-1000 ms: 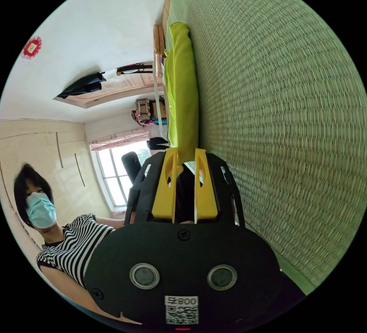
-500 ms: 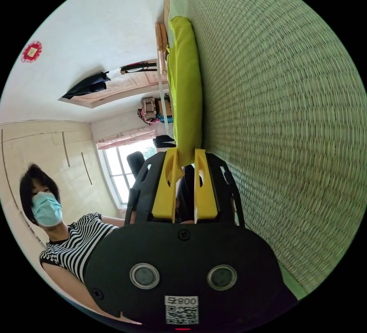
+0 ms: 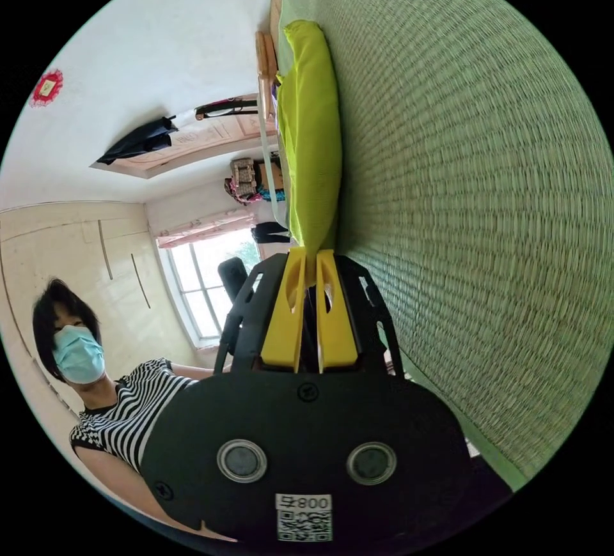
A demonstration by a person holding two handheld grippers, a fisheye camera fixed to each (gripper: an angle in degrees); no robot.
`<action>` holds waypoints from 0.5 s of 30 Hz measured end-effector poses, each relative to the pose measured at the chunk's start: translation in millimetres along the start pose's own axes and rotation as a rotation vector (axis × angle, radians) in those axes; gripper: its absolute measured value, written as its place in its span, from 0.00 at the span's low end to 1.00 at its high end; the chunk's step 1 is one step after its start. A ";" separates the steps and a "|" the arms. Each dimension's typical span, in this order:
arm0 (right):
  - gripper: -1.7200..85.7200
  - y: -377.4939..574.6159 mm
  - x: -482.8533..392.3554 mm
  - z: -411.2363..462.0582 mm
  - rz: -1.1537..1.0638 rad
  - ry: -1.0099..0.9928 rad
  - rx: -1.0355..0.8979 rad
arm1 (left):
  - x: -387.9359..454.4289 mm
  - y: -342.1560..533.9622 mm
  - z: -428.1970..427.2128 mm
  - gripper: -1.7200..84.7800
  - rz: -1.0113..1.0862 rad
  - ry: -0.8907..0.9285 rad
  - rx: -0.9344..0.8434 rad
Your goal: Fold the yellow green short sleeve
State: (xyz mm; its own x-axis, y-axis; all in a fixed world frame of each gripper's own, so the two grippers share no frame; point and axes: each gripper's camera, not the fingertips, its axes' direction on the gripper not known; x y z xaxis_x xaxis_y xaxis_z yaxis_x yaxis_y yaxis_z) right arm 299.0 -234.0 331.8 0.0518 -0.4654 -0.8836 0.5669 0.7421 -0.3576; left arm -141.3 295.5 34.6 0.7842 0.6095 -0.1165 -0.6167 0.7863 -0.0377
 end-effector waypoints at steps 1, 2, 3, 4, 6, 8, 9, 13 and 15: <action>0.05 -0.1 -5.7 1.2 -0.009 0.005 -0.002 | -5.7 3.2 -16.2 0.03 -0.014 0.011 0.017; 0.05 -0.2 -8.7 1.9 -0.013 0.007 -0.004 | -12.5 6.6 -33.0 0.03 -0.037 0.023 0.033; 0.05 -0.5 -14.9 3.3 -0.022 0.009 -0.008 | -16.3 8.8 -42.5 0.03 -0.050 0.028 0.048; 0.04 -0.7 -22.2 4.7 -0.038 0.007 -0.010 | -23.9 13.3 -61.1 0.03 -0.077 0.036 0.080; 0.04 -1.0 -33.3 6.9 -0.057 0.007 -0.017 | -37.3 21.0 -88.1 0.04 -0.132 0.059 0.131; 0.04 -1.2 -44.5 9.0 -0.077 0.013 -0.024 | -58.7 32.3 -119.0 0.06 -0.219 0.129 0.198; 0.04 -1.1 -51.7 10.6 -0.090 0.016 -0.029 | -64.4 35.2 -125.6 0.06 -0.243 0.151 0.215; 0.04 -0.9 -72.2 16.1 -0.117 0.023 -0.042 | -103.0 53.0 -160.5 0.11 -0.427 0.346 0.367; 0.04 -0.8 -78.8 18.0 -0.122 0.027 -0.042 | -114.9 56.7 -169.1 0.13 -0.488 0.413 0.402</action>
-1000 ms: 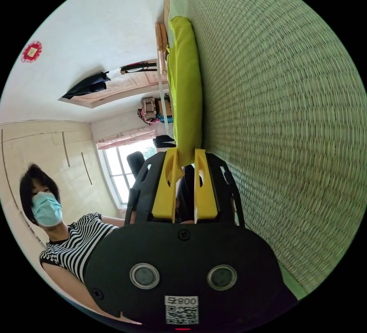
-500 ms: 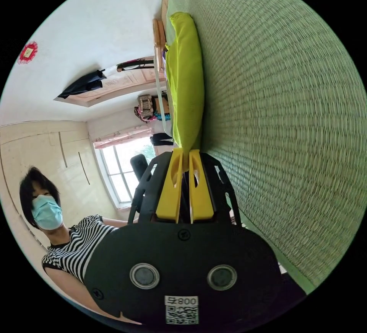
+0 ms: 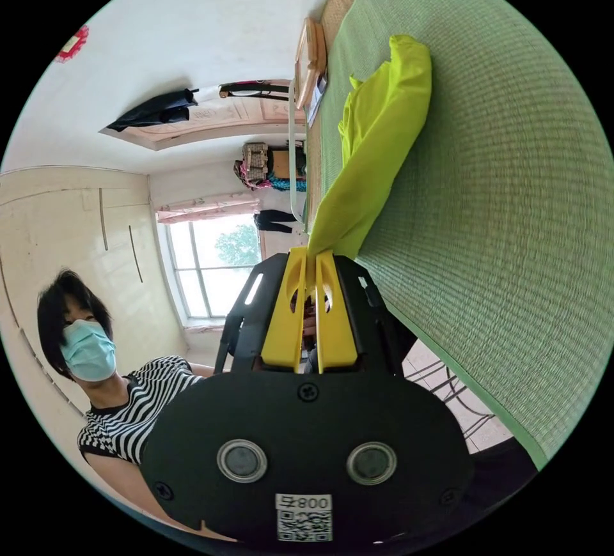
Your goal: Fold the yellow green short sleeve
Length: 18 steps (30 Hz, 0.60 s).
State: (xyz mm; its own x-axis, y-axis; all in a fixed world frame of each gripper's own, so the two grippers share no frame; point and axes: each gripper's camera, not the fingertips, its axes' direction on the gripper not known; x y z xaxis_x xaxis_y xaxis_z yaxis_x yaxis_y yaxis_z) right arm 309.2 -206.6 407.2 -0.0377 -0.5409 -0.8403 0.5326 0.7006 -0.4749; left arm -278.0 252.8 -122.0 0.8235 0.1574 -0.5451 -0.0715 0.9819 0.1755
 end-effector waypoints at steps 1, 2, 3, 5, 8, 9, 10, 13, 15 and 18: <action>0.04 -0.1 -4.2 1.1 -0.003 0.000 0.002 | -2.5 -3.8 -6.4 0.14 -0.034 0.028 0.008; 0.04 -0.2 -6.4 1.8 -0.007 0.000 0.001 | -2.2 -7.7 -13.0 0.15 -0.048 0.059 0.023; 0.04 -0.4 -10.4 3.2 -0.013 0.002 -0.003 | -1.8 -9.5 -16.3 0.15 -0.057 0.069 0.030; 0.04 -0.6 -16.2 5.0 -0.019 0.009 -0.006 | 0.6 -16.4 -27.9 0.16 -0.085 0.113 0.048; 0.04 -1.0 -24.8 7.2 -0.028 0.014 -0.006 | 2.8 -22.4 -39.7 0.17 -0.122 0.163 0.068; 0.04 -1.1 -28.2 8.0 -0.034 0.014 -0.007 | 3.5 -23.6 -41.0 0.18 -0.129 0.174 0.068; 0.04 -1.2 -31.3 8.8 -0.039 0.016 -0.010 | 5.5 -26.0 -42.3 0.18 -0.137 0.192 0.059; 0.04 -0.4 -38.2 9.7 -0.052 0.019 -0.015 | 9.8 -31.7 -43.8 0.19 -0.153 0.202 0.034; 0.04 1.2 -42.0 9.2 -0.060 0.024 -0.017 | 8.7 -35.0 -47.4 0.19 -0.171 0.223 0.054; 0.04 5.2 -45.6 7.0 -0.064 0.026 -0.020 | 9.7 -39.2 -51.3 0.20 -0.197 0.282 0.056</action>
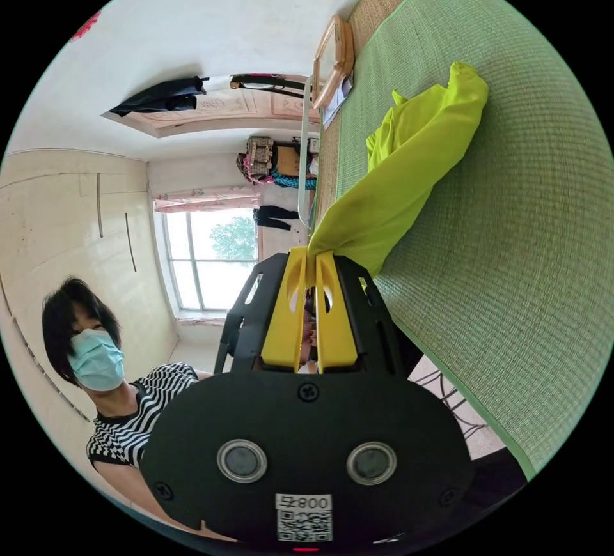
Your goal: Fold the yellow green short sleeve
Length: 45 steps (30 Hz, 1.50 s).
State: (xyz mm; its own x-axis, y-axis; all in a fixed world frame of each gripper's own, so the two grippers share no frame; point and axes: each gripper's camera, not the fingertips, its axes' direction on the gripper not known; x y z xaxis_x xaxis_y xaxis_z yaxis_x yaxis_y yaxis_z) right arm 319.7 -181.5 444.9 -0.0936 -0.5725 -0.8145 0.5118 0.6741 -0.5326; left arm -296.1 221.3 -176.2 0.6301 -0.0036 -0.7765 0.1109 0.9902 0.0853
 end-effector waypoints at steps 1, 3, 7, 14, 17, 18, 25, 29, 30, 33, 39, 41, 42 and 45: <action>0.04 1.8 -1.0 -1.6 -0.001 0.000 0.001 | 2.8 -0.3 -0.7 0.20 0.002 0.008 -0.012; 0.04 4.8 -2.6 -4.2 -0.005 -0.001 0.002 | 4.9 0.6 -2.3 0.20 -0.002 0.007 -0.018; 0.04 13.5 -3.3 -11.9 -0.006 -0.011 0.006 | 0.8 2.9 1.0 0.20 -0.024 0.019 -0.051; 0.04 35.2 -6.9 -32.8 -0.020 -0.012 0.006 | -6.2 -19.0 -6.7 0.19 -0.020 0.002 0.064; 0.04 47.7 -6.4 -47.2 -0.025 -0.014 0.013 | -13.6 -24.9 -6.8 0.17 -0.015 0.002 0.111; 0.04 53.2 -5.7 -53.3 -0.025 -0.012 0.016 | -15.6 -25.9 -6.2 0.16 -0.013 0.005 0.116; 0.04 92.9 9.4 -95.6 0.004 0.002 0.039 | -35.7 -24.1 15.0 0.08 0.015 -0.038 0.077; 0.04 118.3 17.9 -122.1 0.018 0.013 0.042 | -48.6 -13.2 28.1 0.07 0.038 -0.055 0.031; 0.04 128.0 20.8 -131.1 0.022 0.016 0.040 | -50.8 -11.4 30.0 0.07 0.041 -0.059 0.023; 0.04 155.1 28.8 -153.2 0.035 0.039 0.032 | -64.2 -1.1 40.2 0.07 0.052 -0.080 -0.012; 0.04 220.1 51.2 -201.7 0.083 0.030 0.044 | -104.1 24.7 66.8 0.06 0.051 -0.092 -0.062; 0.04 240.0 55.7 -218.0 0.087 0.016 0.058 | -119.2 35.3 81.8 0.06 0.065 -0.090 -0.086; 0.04 253.3 58.0 -229.5 0.087 0.004 0.070 | -122.5 37.9 85.9 0.06 0.071 -0.091 -0.092; 0.04 285.5 60.6 -260.1 0.068 -0.019 0.099 | -137.6 49.9 109.0 0.06 0.110 -0.094 -0.125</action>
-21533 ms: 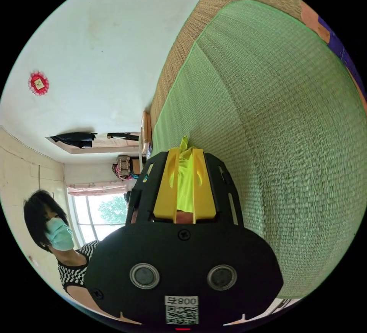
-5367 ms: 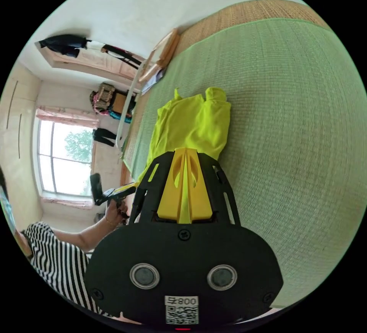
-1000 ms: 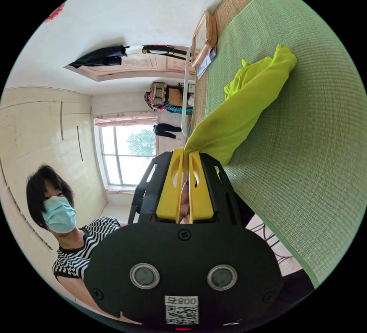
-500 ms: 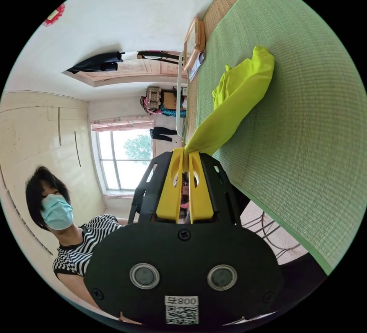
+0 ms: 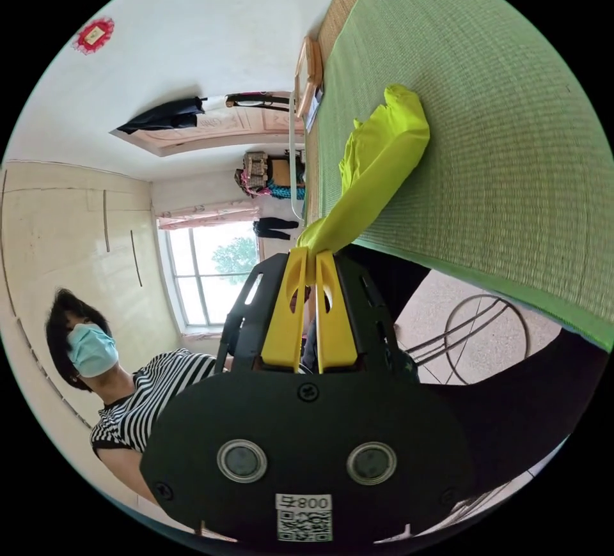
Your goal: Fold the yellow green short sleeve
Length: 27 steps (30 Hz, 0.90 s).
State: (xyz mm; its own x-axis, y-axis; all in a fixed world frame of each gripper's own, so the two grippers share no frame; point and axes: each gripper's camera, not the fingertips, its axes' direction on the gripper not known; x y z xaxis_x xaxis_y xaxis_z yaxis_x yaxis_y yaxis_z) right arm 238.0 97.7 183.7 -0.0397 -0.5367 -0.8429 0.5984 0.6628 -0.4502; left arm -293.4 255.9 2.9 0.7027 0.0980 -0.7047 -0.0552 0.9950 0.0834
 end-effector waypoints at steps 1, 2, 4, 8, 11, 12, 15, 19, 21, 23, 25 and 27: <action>0.04 11.2 0.8 -14.2 -0.009 -0.009 0.011 | -4.2 3.8 11.5 0.06 0.019 -0.002 -0.013; 0.04 16.8 0.9 -21.5 -0.016 -0.014 0.018 | -8.5 7.2 23.9 0.06 0.038 0.000 -0.030; 0.04 39.1 0.1 -51.7 -0.046 -0.031 0.047 | -16.0 12.3 43.9 0.06 0.066 0.005 -0.056; 0.04 74.7 -2.4 -101.7 -0.098 -0.060 0.108 | -37.8 23.3 96.4 0.06 0.113 0.028 -0.124; 0.04 105.7 -3.4 -146.1 -0.138 -0.080 0.170 | -56.9 29.8 139.9 0.05 0.138 0.041 -0.179; 0.04 118.3 -3.3 -164.5 -0.153 -0.086 0.195 | -61.0 30.8 149.1 0.05 0.142 0.044 -0.190; 0.04 148.4 -2.2 -211.6 -0.180 -0.096 0.260 | -82.9 34.3 199.4 0.05 0.158 0.056 -0.253; 0.04 181.2 -0.5 -280.9 -0.211 -0.088 0.344 | -113.2 32.2 278.8 0.05 0.191 0.040 -0.345; 0.04 190.2 0.2 -313.1 -0.220 -0.075 0.377 | -127.1 28.8 317.1 0.05 0.203 0.028 -0.380; 0.04 195.5 0.2 -346.9 -0.227 -0.066 0.410 | -144.2 22.3 370.9 0.05 0.228 0.013 -0.420; 0.04 196.4 -3.9 -394.5 -0.242 -0.029 0.443 | -155.9 15.9 413.5 0.05 0.251 -0.004 -0.442; 0.04 192.8 -9.2 -431.4 -0.252 0.003 0.464 | -167.0 8.1 457.7 0.05 0.270 -0.012 -0.461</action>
State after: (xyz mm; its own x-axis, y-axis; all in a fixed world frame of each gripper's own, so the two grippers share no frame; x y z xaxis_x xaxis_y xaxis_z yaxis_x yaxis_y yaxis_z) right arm 8.5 455.6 -22.6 -0.2301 -0.6477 -0.7264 0.8615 0.2116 -0.4616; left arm -86.6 238.6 443.8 0.6284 0.3538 -0.6928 -0.5389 0.8402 -0.0597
